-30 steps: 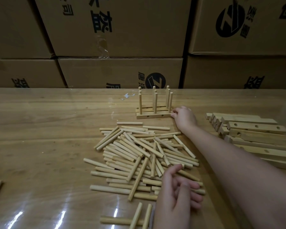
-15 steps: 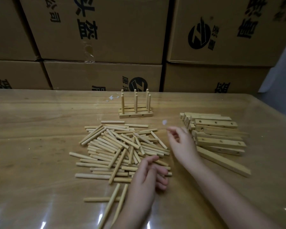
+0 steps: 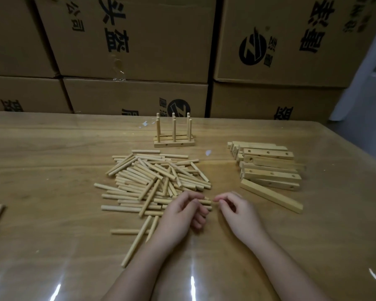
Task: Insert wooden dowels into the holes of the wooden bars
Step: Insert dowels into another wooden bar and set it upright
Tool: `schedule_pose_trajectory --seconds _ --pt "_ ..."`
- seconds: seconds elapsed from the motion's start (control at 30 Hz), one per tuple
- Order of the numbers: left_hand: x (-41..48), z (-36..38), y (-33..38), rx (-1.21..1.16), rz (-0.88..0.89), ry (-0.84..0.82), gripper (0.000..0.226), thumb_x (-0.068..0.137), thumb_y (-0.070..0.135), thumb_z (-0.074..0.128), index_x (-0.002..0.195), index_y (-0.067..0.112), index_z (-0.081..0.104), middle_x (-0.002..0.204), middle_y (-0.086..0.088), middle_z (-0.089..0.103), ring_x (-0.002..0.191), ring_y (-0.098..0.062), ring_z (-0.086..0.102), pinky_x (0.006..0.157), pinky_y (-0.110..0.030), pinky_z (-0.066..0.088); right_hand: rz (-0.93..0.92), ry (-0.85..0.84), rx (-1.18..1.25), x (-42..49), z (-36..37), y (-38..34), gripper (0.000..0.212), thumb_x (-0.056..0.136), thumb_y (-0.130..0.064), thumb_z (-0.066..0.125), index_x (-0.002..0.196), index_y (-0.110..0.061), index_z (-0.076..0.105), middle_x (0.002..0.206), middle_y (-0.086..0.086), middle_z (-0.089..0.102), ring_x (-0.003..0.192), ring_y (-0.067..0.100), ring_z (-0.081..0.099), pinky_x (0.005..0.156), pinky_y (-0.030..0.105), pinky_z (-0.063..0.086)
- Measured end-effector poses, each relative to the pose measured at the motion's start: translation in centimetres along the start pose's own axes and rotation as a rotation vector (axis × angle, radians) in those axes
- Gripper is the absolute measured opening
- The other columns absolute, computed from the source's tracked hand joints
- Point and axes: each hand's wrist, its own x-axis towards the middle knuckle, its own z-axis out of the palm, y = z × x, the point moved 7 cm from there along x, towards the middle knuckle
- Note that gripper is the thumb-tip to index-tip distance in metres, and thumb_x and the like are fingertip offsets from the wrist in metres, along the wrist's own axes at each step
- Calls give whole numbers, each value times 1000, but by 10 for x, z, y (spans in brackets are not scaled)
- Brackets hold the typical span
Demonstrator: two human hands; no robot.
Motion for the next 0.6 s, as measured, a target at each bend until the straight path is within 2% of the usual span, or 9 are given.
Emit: schedule_pose_trajectory --seconds 0.1,0.2,0.37,0.43,0.5,0.53,0.6 --pt "-1 0 1 13 -11 -27 18 98 2 40 98 6 58 68 -8 61 50 -12 56 46 -20 45 -17 -22 20 -2 -1 0 22 87 -3 57 83 -22 69 85 -8 63 78 -1 55 67 7 37" --pt "-4 4 0 138 31 -83 18 99 7 43 96 10 60 65 -5 61 51 -11 57 48 -20 47 0 -20 57 0 -2 1 22 87 -3 57 83 -22 68 86 -8 63 80 0 56 69 9 39" --pt "-5 4 0 277 94 -95 20 97 11 47 86 17 63 57 2 61 50 -10 57 51 -21 48 -49 -112 -25 1 2 -3 19 89 -8 56 87 -22 69 88 -13 58 81 -4 53 69 8 37" --pt "-3 -1 -1 254 73 -67 21 97 11 47 85 17 63 55 4 60 49 -11 57 49 -22 47 -135 -68 -237 2 -7 -7 15 89 -13 56 91 -21 68 89 -9 57 82 2 53 73 19 42" --pt "-1 -4 -2 221 50 -39 21 98 10 45 85 15 62 55 3 60 47 -10 57 47 -21 46 -211 94 -549 4 -25 -10 14 86 -15 59 96 -16 68 91 -1 59 87 18 56 75 33 43" --pt "-1 -5 -2 222 49 -33 21 98 10 45 85 15 62 55 3 61 47 -10 57 46 -21 46 -178 156 -659 6 -33 -8 16 86 -17 59 99 -15 68 93 2 59 88 22 56 77 36 42" --pt "-1 -4 -2 249 59 -34 21 97 11 45 85 16 62 56 3 62 48 -10 57 46 -21 46 -21 164 -799 9 -42 5 23 87 -25 56 108 -18 63 102 2 54 95 22 53 82 38 39"
